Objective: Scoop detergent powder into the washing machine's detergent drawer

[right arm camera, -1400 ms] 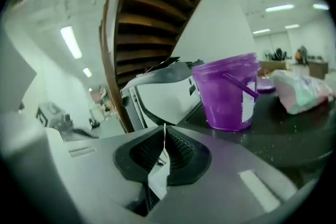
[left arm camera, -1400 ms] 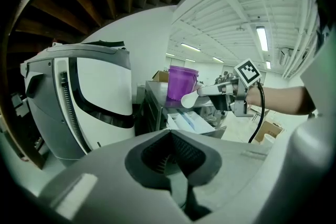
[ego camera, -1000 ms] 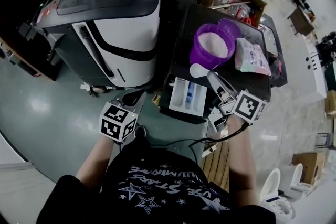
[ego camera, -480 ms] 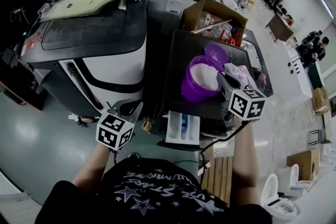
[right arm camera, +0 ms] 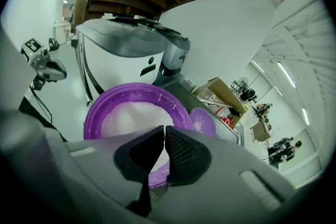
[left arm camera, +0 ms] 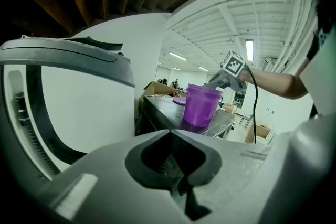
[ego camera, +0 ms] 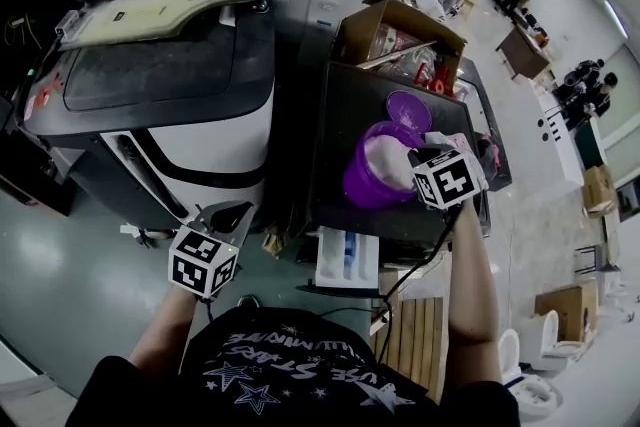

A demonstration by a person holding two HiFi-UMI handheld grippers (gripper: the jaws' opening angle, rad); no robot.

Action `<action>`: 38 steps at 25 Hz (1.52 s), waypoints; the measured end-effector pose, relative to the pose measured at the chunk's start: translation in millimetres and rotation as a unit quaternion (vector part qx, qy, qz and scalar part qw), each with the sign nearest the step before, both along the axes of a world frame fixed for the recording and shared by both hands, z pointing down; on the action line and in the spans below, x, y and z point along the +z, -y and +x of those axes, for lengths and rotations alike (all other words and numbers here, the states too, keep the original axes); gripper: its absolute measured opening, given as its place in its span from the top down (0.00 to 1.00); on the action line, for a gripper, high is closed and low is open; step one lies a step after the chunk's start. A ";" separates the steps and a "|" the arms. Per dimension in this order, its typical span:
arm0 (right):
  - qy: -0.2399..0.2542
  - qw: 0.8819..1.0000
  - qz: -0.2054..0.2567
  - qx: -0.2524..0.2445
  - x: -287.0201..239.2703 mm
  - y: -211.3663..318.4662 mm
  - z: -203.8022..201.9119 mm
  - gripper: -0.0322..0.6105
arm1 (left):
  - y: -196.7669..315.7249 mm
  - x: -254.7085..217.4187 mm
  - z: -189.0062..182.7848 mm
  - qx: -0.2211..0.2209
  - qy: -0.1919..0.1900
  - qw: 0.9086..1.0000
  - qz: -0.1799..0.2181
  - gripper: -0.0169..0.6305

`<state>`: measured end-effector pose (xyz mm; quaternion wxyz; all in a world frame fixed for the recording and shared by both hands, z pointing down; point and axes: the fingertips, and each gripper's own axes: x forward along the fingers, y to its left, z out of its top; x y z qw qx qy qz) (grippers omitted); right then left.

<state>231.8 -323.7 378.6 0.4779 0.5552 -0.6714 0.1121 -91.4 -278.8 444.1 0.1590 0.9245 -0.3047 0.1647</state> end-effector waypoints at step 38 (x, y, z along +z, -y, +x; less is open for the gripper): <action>0.163 0.985 0.049 -0.039 -26.4 -68.7 -13.8 0.70 | -114.1 -14.9 35.6 -0.049 0.031 0.998 0.018 0.97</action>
